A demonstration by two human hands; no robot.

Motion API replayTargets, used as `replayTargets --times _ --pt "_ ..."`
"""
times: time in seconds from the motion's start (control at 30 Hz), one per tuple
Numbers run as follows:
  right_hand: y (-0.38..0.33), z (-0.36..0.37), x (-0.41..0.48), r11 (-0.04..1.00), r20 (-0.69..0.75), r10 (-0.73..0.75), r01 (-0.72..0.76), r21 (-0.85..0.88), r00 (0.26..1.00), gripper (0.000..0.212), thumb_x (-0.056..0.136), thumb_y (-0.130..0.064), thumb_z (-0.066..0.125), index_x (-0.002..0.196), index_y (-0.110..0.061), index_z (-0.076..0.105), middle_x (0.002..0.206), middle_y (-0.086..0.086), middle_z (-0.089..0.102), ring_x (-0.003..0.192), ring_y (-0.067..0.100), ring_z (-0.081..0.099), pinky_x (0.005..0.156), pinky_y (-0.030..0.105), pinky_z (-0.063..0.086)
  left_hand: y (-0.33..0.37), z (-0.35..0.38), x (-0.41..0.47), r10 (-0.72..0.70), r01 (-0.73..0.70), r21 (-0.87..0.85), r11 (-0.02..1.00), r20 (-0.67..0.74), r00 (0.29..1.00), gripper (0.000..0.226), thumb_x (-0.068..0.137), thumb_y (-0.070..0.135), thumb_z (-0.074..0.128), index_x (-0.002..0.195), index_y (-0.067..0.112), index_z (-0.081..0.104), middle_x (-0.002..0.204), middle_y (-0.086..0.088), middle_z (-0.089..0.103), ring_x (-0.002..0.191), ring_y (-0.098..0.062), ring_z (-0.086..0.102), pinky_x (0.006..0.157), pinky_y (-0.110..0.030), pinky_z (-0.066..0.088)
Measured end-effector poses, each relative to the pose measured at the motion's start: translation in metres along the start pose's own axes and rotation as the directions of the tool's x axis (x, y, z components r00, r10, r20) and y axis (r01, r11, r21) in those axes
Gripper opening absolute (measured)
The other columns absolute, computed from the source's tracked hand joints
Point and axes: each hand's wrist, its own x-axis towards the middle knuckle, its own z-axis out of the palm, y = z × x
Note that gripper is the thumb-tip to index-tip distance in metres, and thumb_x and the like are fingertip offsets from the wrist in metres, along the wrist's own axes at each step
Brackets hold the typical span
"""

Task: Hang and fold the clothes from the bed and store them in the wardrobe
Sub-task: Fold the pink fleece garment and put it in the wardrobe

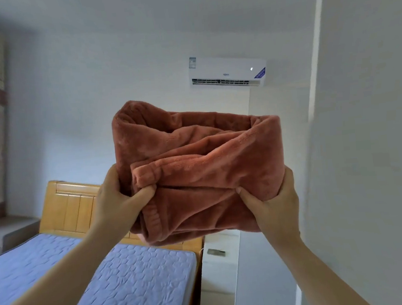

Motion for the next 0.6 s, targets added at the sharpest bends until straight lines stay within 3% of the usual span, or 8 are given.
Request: replayTargets --times 0.2,0.4,0.6 --pt "0.034 0.074 0.029 1.0 -0.012 0.007 -0.007 0.0 1.0 0.078 0.057 -0.059 0.083 0.121 -0.04 0.043 0.11 -0.024 0.057 0.1 -0.008 0.057 0.081 0.015 0.046 -0.058 0.004 0.064 -0.007 0.007 -0.003 1.0 -0.005 1.0 0.043 0.05 0.059 0.068 0.09 0.05 0.054 0.086 0.027 0.064 0.077 0.003 0.062 0.064 -0.023 0.048" --pt "0.073 0.133 0.055 0.999 -0.026 0.003 -0.004 -0.034 1.0 0.075 0.061 -0.053 0.086 0.121 -0.04 0.043 0.109 -0.023 0.058 0.098 -0.007 0.057 0.081 0.015 0.046 -0.116 0.025 0.117 -0.037 0.037 -0.036 0.999 0.007 0.999 0.046 0.048 0.057 0.069 0.091 0.047 0.055 0.086 0.017 0.067 0.082 -0.007 0.065 0.07 -0.035 0.055" --pt "0.121 0.171 0.084 0.998 -0.047 -0.016 0.013 -0.064 0.999 0.08 0.062 -0.052 0.085 0.127 -0.029 0.045 0.113 -0.013 0.06 0.097 0.004 0.06 0.086 0.023 0.05 -0.161 0.061 0.158 -0.031 0.032 -0.048 0.998 0.015 0.999 0.043 0.05 0.057 0.067 0.089 0.047 0.054 0.086 0.026 0.064 0.076 0.004 0.061 0.062 -0.023 0.047"
